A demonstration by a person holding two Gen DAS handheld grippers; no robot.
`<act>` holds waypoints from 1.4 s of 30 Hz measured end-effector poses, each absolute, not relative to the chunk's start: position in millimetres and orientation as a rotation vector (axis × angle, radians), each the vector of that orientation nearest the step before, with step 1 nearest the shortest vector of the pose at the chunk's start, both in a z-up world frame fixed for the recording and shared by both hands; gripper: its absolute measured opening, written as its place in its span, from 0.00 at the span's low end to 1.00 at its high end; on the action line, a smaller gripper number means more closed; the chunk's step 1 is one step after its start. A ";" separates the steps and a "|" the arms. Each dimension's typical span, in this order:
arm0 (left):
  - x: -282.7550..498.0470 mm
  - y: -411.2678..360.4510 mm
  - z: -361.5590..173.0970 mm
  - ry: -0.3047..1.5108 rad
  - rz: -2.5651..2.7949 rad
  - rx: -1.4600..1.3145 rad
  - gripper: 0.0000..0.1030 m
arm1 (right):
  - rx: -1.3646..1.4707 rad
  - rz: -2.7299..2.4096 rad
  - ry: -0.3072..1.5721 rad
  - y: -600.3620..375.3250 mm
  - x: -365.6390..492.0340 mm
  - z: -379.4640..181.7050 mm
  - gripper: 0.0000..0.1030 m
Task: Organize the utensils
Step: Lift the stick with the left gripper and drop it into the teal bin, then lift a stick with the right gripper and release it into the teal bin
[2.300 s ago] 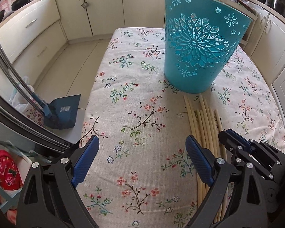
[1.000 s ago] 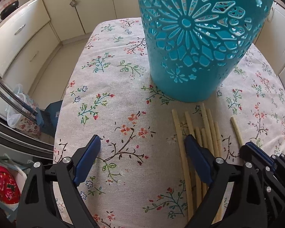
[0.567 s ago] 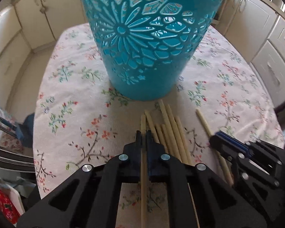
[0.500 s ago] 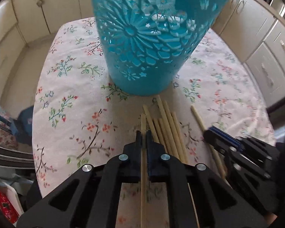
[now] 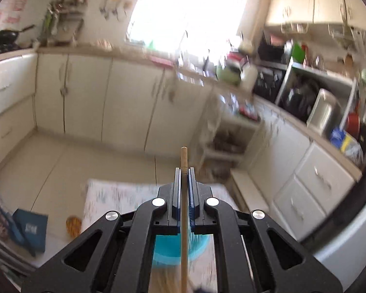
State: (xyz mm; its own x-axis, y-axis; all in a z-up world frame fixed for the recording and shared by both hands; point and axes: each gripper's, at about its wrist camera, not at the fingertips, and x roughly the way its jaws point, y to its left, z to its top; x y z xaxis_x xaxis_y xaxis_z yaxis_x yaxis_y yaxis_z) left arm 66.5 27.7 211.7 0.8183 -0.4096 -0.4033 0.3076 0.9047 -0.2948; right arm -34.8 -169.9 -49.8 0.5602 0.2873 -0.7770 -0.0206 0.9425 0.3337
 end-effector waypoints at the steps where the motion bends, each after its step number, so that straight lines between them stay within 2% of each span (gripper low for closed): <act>1: 71.3 25.4 214.9 0.430 -0.357 -0.223 0.05 | 0.302 0.186 0.961 -170.5 -35.8 -50.0 0.06; 6: 111.0 14.3 191.0 0.329 -0.236 -0.244 0.05 | 0.301 0.191 0.951 -171.6 -38.3 -51.4 0.06; 12: 126.0 1.3 146.5 0.369 -0.174 -0.244 0.05 | 0.294 0.193 0.946 -170.7 -37.9 -50.7 0.06; 18: 120.0 0.2 125.3 0.432 -0.165 -0.178 0.06 | 0.288 0.194 0.948 -170.0 -37.5 -50.2 0.06; 20: 117.4 0.7 118.7 0.471 -0.171 -0.150 0.11 | 0.278 0.195 0.952 -169.1 -37.4 -49.6 0.06; 21: 114.1 2.3 115.7 0.491 -0.164 -0.140 0.22 | 0.274 0.195 0.953 -168.5 -37.3 -49.4 0.06; 22: 109.6 5.1 114.9 0.500 -0.155 -0.135 0.41 | 0.269 0.195 0.955 -167.9 -37.4 -49.0 0.06; 24: 98.0 10.5 113.7 0.502 -0.127 -0.124 0.59 | 0.255 0.193 0.959 -166.8 -38.4 -48.1 0.06; 25: 87.7 16.4 114.2 0.494 -0.105 -0.116 0.63 | 0.251 0.193 0.959 -166.5 -38.8 -48.0 0.08; 30: 47.6 41.4 111.3 0.489 -0.053 -0.094 0.77 | 0.194 0.188 0.949 -157.5 -39.4 -46.3 0.15; 32: 32.5 52.1 106.5 0.507 -0.025 -0.082 0.79 | 0.137 0.166 0.941 -150.3 -39.8 -45.8 0.14; 34: 19.6 61.2 97.0 0.543 0.005 -0.079 0.80 | 0.077 0.143 0.935 -144.7 -40.6 -45.6 0.07; 37: 7.0 69.1 81.4 0.610 0.029 -0.067 0.80 | 0.037 0.133 0.937 -142.1 -42.1 -44.0 0.06; 42: -7.2 76.0 65.8 0.675 0.016 -0.032 0.80 | 0.263 0.212 0.937 -173.3 -49.5 -26.1 0.06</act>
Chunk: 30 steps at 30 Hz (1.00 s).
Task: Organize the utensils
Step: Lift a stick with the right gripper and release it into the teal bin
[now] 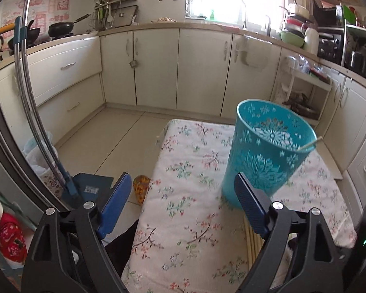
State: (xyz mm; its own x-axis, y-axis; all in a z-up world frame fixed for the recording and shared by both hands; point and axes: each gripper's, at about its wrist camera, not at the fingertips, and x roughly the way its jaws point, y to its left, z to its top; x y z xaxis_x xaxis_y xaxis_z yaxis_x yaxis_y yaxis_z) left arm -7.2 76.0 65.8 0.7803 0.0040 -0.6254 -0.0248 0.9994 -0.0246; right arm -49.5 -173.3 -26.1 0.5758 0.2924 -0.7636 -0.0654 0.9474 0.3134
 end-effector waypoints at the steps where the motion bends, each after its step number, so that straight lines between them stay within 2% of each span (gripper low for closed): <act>1: -8.1 76.5 63.3 0.683 0.012 -0.029 0.80 | 0.313 0.241 0.908 -180.3 -53.5 -15.6 0.06; 8: -12.8 80.0 49.8 0.749 -0.011 -0.056 0.80 | 0.511 0.414 0.671 -198.8 -54.5 75.7 0.06; 16: -20.1 76.0 54.5 0.748 -0.029 -0.063 0.82 | 0.511 0.445 0.342 -174.3 12.7 170.9 0.06; 21: -22.3 81.7 54.5 0.752 -0.024 -0.084 0.82 | 0.481 0.350 0.292 -155.3 68.8 167.6 0.06; 26: -20.3 92.5 51.7 0.756 -0.009 -0.113 0.83 | 0.443 0.288 0.385 -144.4 101.3 133.7 0.06; 30: -17.5 98.8 47.6 0.767 0.000 -0.134 0.83 | 0.411 0.286 0.436 -144.0 96.4 118.3 0.06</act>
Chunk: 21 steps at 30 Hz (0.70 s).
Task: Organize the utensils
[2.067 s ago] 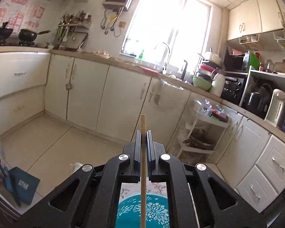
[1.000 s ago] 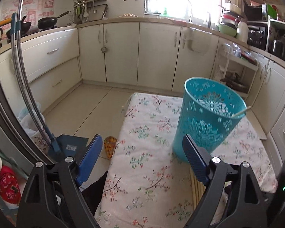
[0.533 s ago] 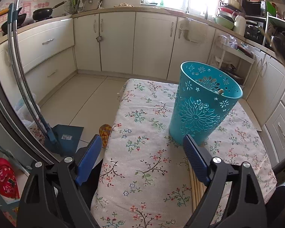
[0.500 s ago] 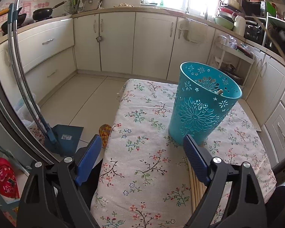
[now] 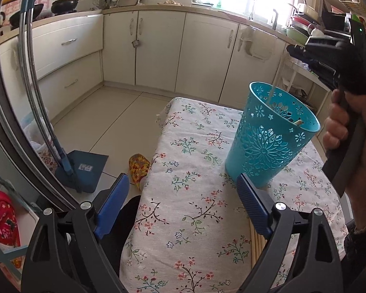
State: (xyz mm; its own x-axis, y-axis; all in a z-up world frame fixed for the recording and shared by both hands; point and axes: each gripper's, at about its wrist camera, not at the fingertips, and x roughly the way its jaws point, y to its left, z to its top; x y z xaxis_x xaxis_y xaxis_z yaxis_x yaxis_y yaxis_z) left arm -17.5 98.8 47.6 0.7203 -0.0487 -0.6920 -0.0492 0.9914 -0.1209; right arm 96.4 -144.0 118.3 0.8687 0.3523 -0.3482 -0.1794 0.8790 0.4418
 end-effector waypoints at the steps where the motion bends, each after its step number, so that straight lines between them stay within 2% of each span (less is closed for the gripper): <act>1: -17.2 99.9 47.0 0.769 0.003 -0.139 0.83 | 0.403 0.289 0.444 -143.2 94.0 117.4 0.06; 5: -19.0 101.5 47.6 0.765 0.012 -0.144 0.83 | 0.375 0.303 0.459 -141.1 86.1 118.0 0.08; 13: -28.9 92.8 56.8 0.731 0.016 -0.105 0.84 | 0.345 0.312 0.413 -152.6 4.8 137.0 0.20; 18: -34.2 86.8 59.2 0.721 0.004 -0.087 0.85 | 0.297 0.271 0.485 -155.7 -39.7 117.1 0.21; 21: -36.3 84.3 59.9 0.718 -0.001 -0.080 0.85 | 0.283 0.248 0.587 -152.0 -55.6 85.6 0.21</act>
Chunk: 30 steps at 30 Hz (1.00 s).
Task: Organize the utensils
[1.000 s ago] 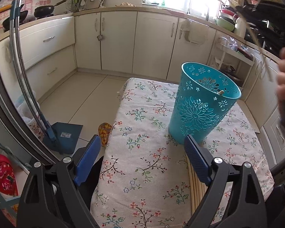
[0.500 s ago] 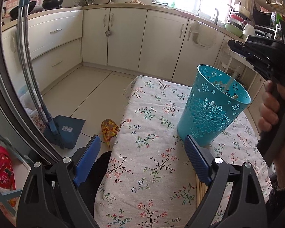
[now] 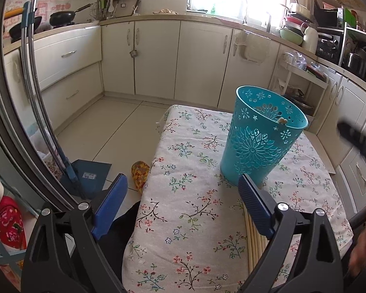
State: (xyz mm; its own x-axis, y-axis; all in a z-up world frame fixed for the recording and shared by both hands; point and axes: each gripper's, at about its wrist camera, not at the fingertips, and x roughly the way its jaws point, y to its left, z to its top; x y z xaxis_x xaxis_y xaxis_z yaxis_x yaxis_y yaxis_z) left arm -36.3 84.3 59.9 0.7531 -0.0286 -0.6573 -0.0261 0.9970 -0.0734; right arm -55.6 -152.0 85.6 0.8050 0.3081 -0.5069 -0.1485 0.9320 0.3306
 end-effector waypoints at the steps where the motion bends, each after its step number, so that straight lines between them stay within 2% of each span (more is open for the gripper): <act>1: -36.7 83.8 59.9 0.719 -0.003 -0.078 0.86 | 0.278 0.240 0.612 -151.2 -57.2 76.7 0.21; 5: -38.9 82.3 59.6 0.722 -0.006 -0.070 0.86 | 0.295 0.201 0.773 -147.7 -58.8 24.5 0.21; 11: -38.7 81.4 56.9 0.732 -0.006 -0.062 0.87 | 0.267 0.175 0.883 -138.1 -52.3 -17.3 0.20; 20: -35.0 86.2 40.6 0.791 0.014 -0.055 0.87 | 0.242 0.151 0.951 -131.7 -44.3 -43.2 0.18; 30: -33.4 81.3 29.6 0.834 0.006 -0.034 0.87 | 0.223 0.163 0.955 -124.6 -39.2 -46.4 0.17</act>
State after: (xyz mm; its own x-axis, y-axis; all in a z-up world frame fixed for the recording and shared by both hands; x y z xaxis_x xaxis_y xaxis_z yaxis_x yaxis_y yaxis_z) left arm -33.4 81.3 29.6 0.6720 -0.0086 -0.7405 -0.0185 0.9994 -0.0284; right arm -39.2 -124.6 -46.4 0.5677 0.2355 -0.7888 -0.0397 0.9649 0.2596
